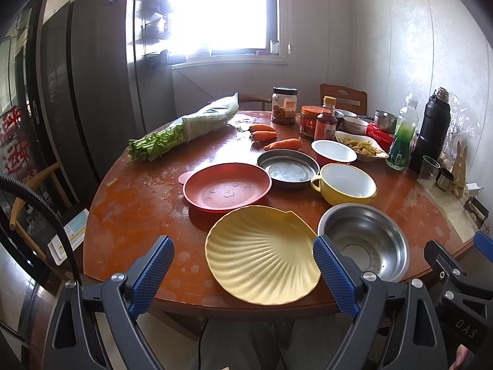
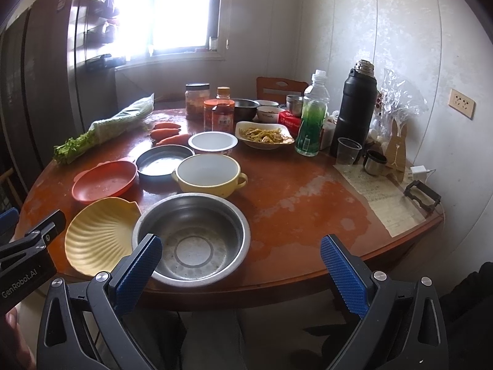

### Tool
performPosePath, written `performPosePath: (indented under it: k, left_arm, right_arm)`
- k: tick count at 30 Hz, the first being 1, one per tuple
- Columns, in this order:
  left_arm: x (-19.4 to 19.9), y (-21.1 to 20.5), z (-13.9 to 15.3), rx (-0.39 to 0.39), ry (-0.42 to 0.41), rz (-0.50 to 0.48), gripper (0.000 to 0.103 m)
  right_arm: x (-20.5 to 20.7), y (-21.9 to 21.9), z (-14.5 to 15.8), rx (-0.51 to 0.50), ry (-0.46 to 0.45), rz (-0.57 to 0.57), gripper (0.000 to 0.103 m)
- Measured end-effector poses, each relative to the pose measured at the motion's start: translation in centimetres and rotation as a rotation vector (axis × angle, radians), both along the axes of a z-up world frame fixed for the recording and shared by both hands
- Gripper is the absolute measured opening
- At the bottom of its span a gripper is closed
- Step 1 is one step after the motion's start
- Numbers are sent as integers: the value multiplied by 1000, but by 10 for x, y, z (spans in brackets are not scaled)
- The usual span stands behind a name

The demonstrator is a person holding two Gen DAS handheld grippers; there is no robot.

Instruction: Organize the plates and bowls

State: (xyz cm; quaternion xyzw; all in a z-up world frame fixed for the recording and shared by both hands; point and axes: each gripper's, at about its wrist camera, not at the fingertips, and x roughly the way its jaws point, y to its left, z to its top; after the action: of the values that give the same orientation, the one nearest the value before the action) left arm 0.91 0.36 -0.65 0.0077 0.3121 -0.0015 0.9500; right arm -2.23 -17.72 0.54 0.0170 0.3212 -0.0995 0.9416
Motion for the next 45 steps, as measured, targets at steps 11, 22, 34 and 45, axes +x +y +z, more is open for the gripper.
performPosePath:
  k: [11, 22, 34, 45]
  left_arm:
    - [11, 17, -5, 16, 45, -74, 92]
    - [18, 49, -27, 89, 65, -111, 87]
    - [26, 80, -36, 80, 13, -234, 87]
    - [40, 108, -45, -37, 35, -418, 86]
  right_arm:
    - [8, 17, 0, 67, -39, 121, 103]
    - [14, 56, -15, 276, -30, 307, 102]
    - [17, 99, -49, 309, 69, 376, 97]
    - [36, 106, -66, 380, 149, 320, 76]
